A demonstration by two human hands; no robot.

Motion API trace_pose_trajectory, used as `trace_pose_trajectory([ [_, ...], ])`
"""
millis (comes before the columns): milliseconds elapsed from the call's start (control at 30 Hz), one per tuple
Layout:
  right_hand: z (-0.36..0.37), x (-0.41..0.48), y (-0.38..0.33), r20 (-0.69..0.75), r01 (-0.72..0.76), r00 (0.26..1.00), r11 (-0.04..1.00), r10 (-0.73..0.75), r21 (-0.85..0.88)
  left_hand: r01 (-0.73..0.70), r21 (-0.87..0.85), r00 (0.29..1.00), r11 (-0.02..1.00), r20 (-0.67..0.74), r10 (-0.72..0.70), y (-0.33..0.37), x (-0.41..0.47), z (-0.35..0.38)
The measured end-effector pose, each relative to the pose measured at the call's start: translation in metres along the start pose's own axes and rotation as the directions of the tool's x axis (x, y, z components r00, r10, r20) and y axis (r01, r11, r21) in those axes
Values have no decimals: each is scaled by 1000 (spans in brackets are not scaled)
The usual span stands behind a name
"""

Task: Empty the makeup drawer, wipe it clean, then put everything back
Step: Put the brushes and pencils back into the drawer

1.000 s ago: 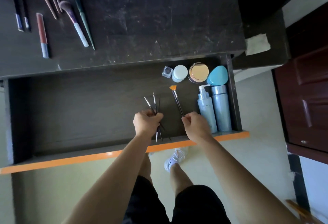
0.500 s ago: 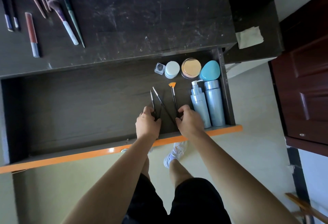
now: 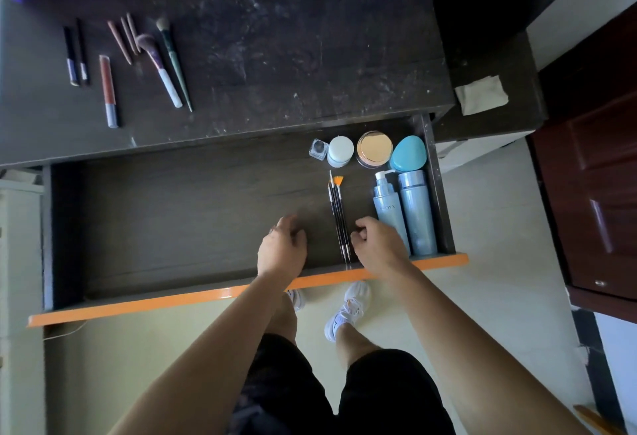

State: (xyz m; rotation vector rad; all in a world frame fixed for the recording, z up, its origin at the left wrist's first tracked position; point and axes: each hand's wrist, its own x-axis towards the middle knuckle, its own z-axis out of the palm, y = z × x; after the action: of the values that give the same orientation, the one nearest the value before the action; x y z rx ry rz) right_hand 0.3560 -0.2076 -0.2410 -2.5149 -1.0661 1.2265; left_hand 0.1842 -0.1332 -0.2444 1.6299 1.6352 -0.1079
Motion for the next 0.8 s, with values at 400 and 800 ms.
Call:
trace_pose_trajectory([
  [400,-78,-13,-120,-365,391,780,851,-508,-350,-52,360,836,931,-494,238,2,-68,-184],
  [800,-81,-25,-273,-312,427,787,835,-532,-348,-108,269,826,957,-512,237,-48,-10,-336],
])
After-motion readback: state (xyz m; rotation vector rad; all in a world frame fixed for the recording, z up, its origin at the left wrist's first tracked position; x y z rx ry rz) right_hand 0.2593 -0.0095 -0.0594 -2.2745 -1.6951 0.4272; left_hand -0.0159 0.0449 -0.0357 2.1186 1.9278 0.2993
